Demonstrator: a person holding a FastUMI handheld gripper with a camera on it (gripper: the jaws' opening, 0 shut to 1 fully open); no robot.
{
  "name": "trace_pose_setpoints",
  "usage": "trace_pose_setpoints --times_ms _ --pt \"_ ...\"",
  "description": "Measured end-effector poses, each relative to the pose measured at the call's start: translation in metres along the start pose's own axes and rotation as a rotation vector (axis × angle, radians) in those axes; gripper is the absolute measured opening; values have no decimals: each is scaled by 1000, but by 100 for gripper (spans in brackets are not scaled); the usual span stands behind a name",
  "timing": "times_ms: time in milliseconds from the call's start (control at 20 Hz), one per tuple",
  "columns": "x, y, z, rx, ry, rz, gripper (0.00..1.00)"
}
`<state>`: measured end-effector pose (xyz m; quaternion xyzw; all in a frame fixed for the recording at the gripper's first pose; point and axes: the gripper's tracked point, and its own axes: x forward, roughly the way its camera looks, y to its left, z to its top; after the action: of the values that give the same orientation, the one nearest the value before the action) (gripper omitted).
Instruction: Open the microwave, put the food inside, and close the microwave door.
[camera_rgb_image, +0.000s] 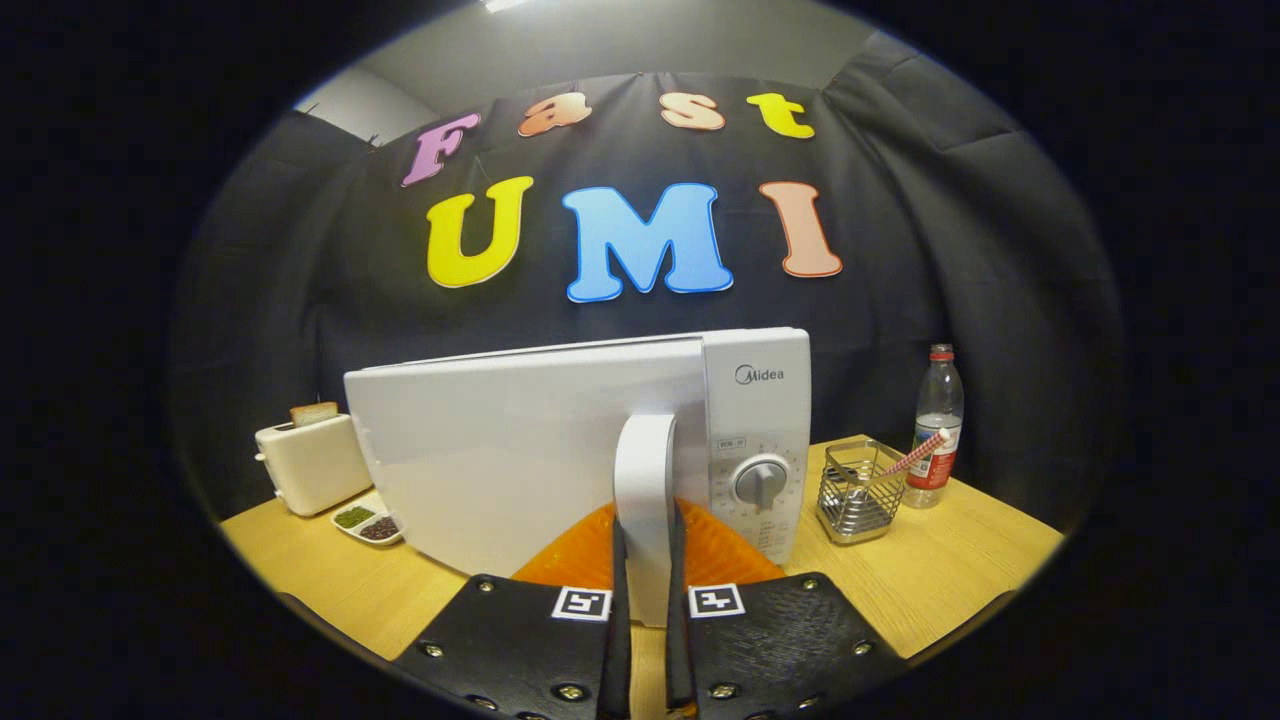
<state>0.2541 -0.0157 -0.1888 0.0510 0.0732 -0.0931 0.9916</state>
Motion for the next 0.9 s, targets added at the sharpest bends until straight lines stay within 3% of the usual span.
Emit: trace_pose_setpoints --times_ms 200,650,900 --pt "-50 34 -8 23 25 97 14" --pt "-130 129 -26 17 9 228 13" --pt "-150 171 -32 53 20 225 13"
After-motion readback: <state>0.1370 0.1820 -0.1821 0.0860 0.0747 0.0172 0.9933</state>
